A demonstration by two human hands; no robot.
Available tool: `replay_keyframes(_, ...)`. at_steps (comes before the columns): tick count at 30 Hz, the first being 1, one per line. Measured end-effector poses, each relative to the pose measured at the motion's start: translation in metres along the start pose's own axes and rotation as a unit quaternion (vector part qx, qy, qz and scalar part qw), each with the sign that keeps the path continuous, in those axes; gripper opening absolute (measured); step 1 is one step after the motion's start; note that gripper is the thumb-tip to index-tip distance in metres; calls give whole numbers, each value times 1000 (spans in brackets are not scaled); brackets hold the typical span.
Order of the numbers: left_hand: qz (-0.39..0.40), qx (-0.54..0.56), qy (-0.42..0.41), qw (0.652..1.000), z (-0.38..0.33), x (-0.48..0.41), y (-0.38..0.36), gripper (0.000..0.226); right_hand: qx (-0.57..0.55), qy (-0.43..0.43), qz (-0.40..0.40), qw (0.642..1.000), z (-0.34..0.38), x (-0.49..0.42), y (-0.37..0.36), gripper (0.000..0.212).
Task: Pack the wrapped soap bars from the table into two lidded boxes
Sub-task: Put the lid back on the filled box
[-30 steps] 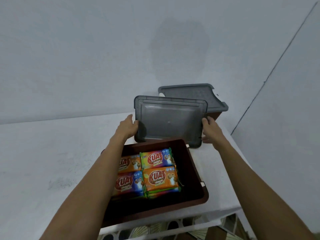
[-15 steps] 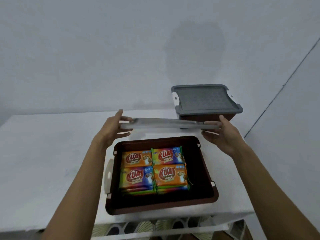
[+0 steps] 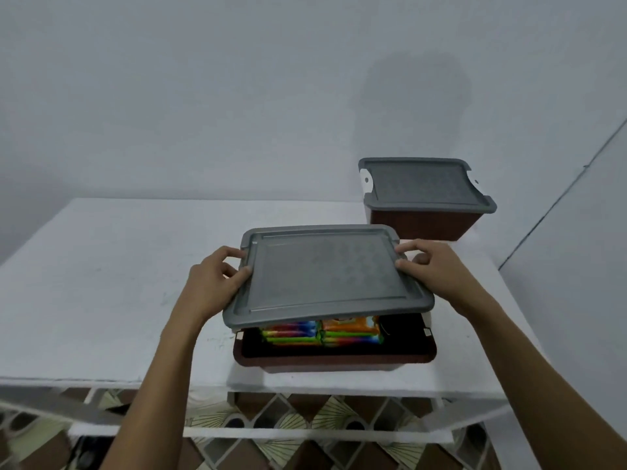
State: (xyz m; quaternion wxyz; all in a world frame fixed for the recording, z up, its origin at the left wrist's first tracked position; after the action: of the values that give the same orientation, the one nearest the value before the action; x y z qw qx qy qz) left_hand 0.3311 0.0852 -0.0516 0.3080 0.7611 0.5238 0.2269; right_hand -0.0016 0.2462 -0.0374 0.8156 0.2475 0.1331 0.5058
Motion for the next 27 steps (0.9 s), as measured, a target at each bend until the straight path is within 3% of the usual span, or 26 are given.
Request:
replay_keyframes(5,-51,-104,-13,993,6,23,-8,28,148,51,-26,987,-8,23,-8,22)
replay_keyframes(10,-88,-185,-57,977,4,39,-24,31,201,37,-42,978,-26,39,-10,25)
replay_keyframes(17,-76,-89,-40,992,19,40,-25,32,221,22,-66,973,-41,49,-14,32)
replay_keyframes(23,-38,29,11,999,21,44,-33,36,3,-8,-33,999,-50,53,-23,35)
replay_keyframes(27,-55,50,45,996,21,47,-33,64,-158,-95,-28,982,-54,56,-27,61)
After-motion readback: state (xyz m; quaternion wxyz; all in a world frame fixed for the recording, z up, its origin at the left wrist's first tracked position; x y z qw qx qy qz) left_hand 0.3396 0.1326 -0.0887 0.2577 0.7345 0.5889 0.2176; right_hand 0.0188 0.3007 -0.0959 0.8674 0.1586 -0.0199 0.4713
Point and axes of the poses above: each hand's wrist, its own x-axis away from the middle knuckle, its own y-axis out of the back of the hand, z = x × y, the point moved 4 cm from there along -x, towards the middle knuckle, and after that the axes turned 3 degrees about -x, right-handed, at the moved point
